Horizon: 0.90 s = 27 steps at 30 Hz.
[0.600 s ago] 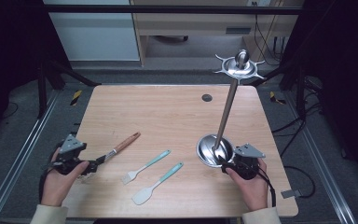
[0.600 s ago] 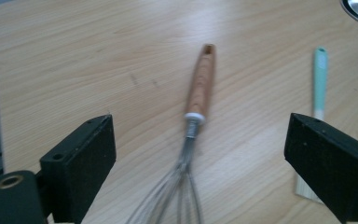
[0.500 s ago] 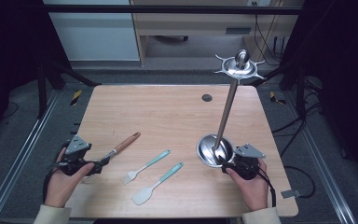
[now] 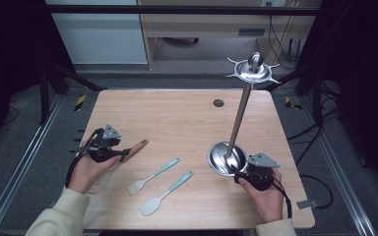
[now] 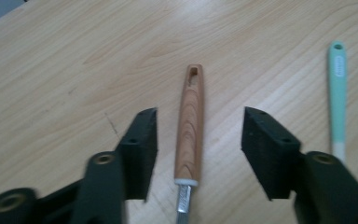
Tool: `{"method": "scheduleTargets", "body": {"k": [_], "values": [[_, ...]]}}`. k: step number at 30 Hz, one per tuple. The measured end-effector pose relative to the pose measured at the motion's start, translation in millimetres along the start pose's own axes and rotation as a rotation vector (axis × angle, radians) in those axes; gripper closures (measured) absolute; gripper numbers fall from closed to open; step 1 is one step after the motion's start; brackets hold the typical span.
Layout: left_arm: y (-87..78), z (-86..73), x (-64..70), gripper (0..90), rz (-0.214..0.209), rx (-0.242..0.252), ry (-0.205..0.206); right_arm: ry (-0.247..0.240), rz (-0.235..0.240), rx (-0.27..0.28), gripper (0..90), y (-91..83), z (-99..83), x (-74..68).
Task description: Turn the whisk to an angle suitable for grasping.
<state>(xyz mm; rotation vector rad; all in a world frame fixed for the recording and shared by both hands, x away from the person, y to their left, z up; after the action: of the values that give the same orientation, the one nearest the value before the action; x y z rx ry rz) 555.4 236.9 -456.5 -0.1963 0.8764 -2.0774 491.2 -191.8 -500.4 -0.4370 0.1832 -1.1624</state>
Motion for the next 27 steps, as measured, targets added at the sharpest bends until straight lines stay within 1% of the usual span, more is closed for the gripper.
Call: {"method": "scheduleTargets", "body": {"k": [1, 2, 3, 4, 5, 7, 9, 10, 12, 16, 18, 19, 20, 22, 25, 26, 27], "values": [[0.0, 0.0, 0.0, 52.4, 0.0, 0.0, 0.0, 0.0, 0.0, 0.0, 25.6, 0.0, 0.0, 0.0], [7.9, 3.4, -3.3, 56.7, -0.002, -0.027, 0.008, -0.001, 0.003, -0.006, 25.6, 1.0, -0.6, 0.3], [7.9, 3.4, -3.3, 61.7, -0.002, -0.027, 0.008, -0.001, 0.003, -0.006, 25.6, 1.0, -0.6, 0.3], [12.5, 4.9, -4.5, 64.9, -0.004, -0.038, 0.016, 0.001, 0.009, -0.006, 25.8, 1.5, -0.4, -0.2], [16.9, 5.9, -5.5, 64.9, -0.009, -0.062, 0.029, 0.001, 0.009, -0.006, 25.8, 1.5, -0.4, -0.2], [25.5, 8.3, -8.1, 72.2, 0.004, -0.089, 0.048, 0.001, 0.013, -0.003, 26.0, 1.6, -0.1, -0.8], [32.3, 9.8, -11.0, 78.4, 0.018, -0.113, 0.042, 0.001, 0.013, 0.0, 26.1, 1.0, 0.2, -1.1], [37.8, 10.5, -12.5, 83.2, 0.018, -0.13, 0.035, 0.002, 0.015, 0.001, 26.1, 0.8, 0.4, -1.2], [40.0, 10.6, -12.3, 87.1, 0.016, -0.138, 0.033, 0.003, 0.016, 0.002, 26.1, 1.2, 0.4, -1.1], [47.6, 11.5, -8.9, 90.0, 0.007, -0.17, 0.055, 0.002, 0.019, 0.002, 26.2, 2.3, 0.5, -1.2], [52.6, 12.5, -9.0, 90.0, 0.006, -0.18, 0.054, 0.002, 0.019, 0.003, 26.3, 2.2, 0.7, -1.4], [52.6, 12.5, -9.0, 90.0, 0.006, -0.18, 0.054, 0.0, 0.019, 0.005, 26.3, 2.2, 0.8, -1.4], [54.2, 12.3, -10.1, 90.0, 0.011, -0.185, 0.054, 0.0, 0.019, 0.004, 26.3, 2.0, 0.8, -1.5], [56.9, 11.2, -13.2, 90.0, 0.018, -0.194, 0.046, -0.001, 0.02, 0.005, 26.5, 2.1, 0.9, -1.7], [59.9, 9.0, -18.9, 90.0, 0.028, -0.196, 0.03, 0.003, 0.021, 0.003, 26.5, 2.2, 0.9, -2.1], [61.0, 6.5, -22.7, 90.0, 0.032, -0.203, 0.023, 0.001, 0.021, 0.002, 26.5, 2.4, 0.7, -2.0], [61.0, 6.5, -22.7, 90.0, 0.032, -0.203, 0.023, 0.001, 0.021, 0.002, 26.5, 2.4, 0.7, -2.0]]}}
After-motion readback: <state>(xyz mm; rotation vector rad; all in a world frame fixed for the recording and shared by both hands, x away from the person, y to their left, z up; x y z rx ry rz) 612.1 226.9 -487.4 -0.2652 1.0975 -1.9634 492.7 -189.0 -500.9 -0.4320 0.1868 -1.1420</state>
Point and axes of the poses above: each handheld gripper's, and its own axes: y roughly forward along the jaws, z roughly out of its top, x roughly to its right, the point moved 6 cm from there along y, roughly forward along the jaws, and after that the axes turned 8 degrees about x, right-handed, at the moved point
